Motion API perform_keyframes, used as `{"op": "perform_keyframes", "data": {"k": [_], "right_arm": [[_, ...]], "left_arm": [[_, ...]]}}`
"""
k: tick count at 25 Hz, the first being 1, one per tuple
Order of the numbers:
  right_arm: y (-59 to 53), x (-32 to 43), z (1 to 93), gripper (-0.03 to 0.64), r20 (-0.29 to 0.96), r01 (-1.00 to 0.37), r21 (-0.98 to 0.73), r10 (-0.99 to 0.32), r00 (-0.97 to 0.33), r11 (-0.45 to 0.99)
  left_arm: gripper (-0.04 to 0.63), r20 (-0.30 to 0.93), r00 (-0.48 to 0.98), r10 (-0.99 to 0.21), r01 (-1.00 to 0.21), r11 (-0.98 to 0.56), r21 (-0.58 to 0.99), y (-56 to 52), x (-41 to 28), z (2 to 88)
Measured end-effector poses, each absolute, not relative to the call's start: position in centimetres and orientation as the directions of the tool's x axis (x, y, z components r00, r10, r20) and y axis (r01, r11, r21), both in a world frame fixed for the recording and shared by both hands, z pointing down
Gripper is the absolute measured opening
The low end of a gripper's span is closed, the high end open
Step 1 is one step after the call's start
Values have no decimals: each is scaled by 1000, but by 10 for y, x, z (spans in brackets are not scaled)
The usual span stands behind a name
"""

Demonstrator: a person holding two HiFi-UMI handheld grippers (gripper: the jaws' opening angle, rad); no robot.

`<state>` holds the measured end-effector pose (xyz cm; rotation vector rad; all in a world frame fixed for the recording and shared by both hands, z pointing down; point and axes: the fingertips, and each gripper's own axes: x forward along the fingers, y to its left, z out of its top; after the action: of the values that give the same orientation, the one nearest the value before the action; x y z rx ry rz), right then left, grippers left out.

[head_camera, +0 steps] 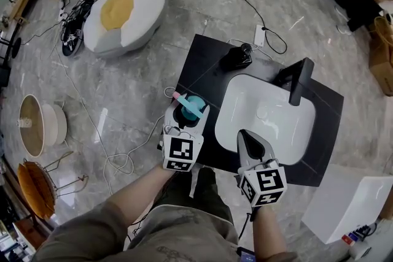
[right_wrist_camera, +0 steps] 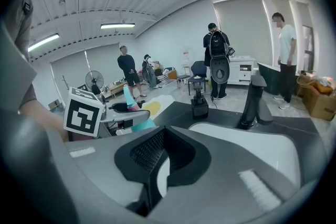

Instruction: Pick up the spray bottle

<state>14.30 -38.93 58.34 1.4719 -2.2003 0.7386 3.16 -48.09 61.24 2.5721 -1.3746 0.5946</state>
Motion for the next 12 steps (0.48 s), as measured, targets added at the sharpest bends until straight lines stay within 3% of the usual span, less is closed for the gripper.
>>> {"op": "perform_keyframes", "data": {"k": [12], "right_arm": [[-404,168,480,26,423,-946,-86,-848,-320,314]], "left_arm": [[241,305,598,-741,-750,-652,-113,-474,34,500]]}}
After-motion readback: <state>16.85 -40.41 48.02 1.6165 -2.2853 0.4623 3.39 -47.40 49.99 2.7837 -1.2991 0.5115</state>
